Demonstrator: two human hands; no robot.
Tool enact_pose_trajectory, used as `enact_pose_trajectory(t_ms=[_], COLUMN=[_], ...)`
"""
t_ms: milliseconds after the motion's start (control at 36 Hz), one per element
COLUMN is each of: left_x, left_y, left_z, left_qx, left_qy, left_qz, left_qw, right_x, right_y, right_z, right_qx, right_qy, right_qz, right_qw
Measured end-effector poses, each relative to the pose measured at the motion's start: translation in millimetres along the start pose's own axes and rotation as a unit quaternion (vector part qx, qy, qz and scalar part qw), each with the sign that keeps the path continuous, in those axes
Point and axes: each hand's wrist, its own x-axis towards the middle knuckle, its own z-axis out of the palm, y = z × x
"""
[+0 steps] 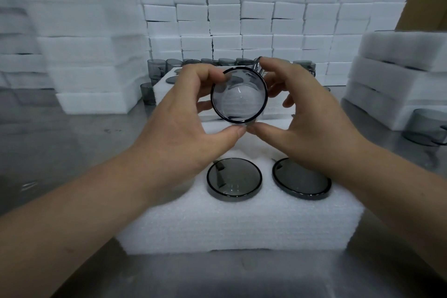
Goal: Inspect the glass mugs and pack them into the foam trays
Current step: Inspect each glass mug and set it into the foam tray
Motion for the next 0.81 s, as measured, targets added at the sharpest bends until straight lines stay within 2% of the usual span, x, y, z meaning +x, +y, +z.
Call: enact_pose_trajectory(t_ms=[556, 806], left_x=[0.4, 0.1], left_y=[0.4, 0.6], left_z=[-1.3, -3.1], left_qx=[0.093, 0.083], left_qy=[-0.015, -0.021], left_qz=[-0.011, -0.036], left_qw=[0.995, 0.996], right_x=[0.6, -1.3], right_y=[-4.0, -5.4], right_z=[-1.1, -2.3], right_qx=[0.015, 0.044], right_qy=[-0.02, -0.036], right_qz=[0.017, 0.024], right_qw=[1.0, 0.998])
